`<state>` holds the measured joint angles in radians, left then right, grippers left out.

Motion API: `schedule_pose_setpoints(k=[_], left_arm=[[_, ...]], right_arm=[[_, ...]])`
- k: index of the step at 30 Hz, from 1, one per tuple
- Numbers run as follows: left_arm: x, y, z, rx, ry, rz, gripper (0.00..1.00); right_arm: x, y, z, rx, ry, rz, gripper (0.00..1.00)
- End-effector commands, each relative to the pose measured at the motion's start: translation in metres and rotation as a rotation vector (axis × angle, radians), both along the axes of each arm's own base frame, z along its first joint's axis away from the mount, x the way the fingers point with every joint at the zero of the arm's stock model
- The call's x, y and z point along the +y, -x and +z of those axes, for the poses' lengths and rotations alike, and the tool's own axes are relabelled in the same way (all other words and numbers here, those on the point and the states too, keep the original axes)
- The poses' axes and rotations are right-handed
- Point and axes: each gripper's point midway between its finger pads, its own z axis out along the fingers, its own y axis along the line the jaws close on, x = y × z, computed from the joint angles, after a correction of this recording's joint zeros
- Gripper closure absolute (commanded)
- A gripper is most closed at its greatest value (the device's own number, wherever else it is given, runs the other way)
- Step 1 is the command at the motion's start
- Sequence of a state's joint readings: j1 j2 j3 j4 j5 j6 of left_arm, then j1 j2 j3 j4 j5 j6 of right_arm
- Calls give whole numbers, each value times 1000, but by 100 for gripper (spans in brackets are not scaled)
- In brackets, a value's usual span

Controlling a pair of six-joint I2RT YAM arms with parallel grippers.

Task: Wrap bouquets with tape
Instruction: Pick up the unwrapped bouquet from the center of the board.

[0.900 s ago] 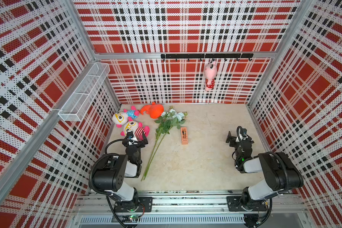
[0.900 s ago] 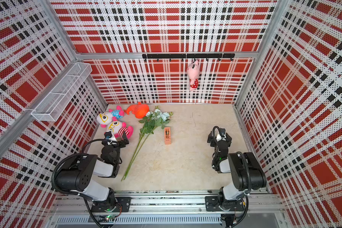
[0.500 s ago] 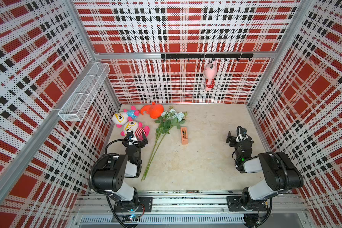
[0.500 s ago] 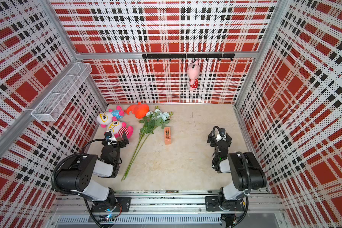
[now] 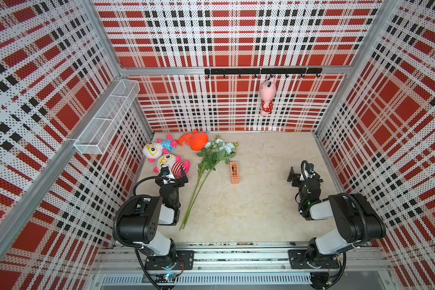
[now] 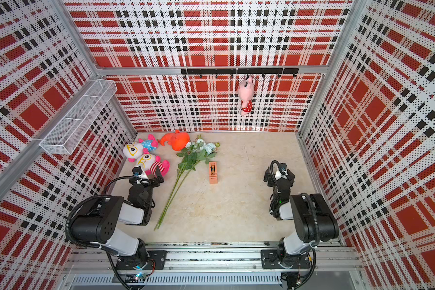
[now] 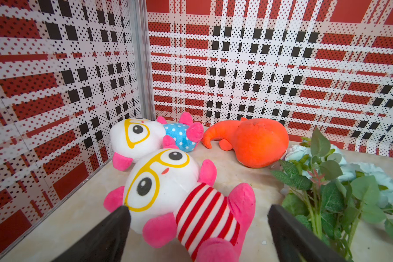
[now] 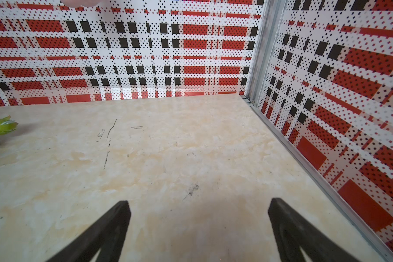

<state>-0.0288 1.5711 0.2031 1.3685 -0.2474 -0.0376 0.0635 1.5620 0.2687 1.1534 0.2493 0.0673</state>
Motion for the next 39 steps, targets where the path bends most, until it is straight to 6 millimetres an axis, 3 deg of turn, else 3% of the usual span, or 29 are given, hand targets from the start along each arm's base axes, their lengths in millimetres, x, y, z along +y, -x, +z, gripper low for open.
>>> schedule_pose_setpoints(k=[1,4,6,8,10,12,14,15,17,20,22,26,30,35,39], left_arm=[[1,-2,8,-33,0,4,2],[2,4,19,-52,-22,80,2],[2,12,29,-44,-57,183,2],[-13,17,53,-55,-103,249,2],[-19,27,77,-112,-14,315,2],[-18,35,84,-130,127,379,2],[-47,6,87,-25,137,117,2],[-60,-6,88,6,177,-32,2],[-63,-13,87,29,247,-131,2],[-85,-17,68,152,182,-206,2],[-115,-21,51,268,88,-271,2],[-147,-39,-3,524,-91,-301,2],[-158,-57,-55,697,-170,-323,2],[-155,-77,-88,816,-199,-326,2],[-163,-80,-113,905,-195,-394,1]], right_arm=[[2,-3,8,-32,7,4,0],[-13,4,14,-50,-11,-97,0],[-7,5,22,-64,12,-64,0],[-1,6,33,-55,54,-90,0],[8,7,50,-62,87,-73,0],[7,12,68,-102,22,-95,0],[-12,23,64,-94,-187,-216,0],[-12,24,65,-82,-254,-191,0],[14,20,71,-65,-313,17,0],[42,25,76,-44,-396,175,0],[56,27,76,-18,-446,247,0],[82,21,66,107,-503,358,0],[105,16,48,226,-517,437,0],[118,17,29,293,-518,465,0],[118,17,21,318,-523,457,0]])
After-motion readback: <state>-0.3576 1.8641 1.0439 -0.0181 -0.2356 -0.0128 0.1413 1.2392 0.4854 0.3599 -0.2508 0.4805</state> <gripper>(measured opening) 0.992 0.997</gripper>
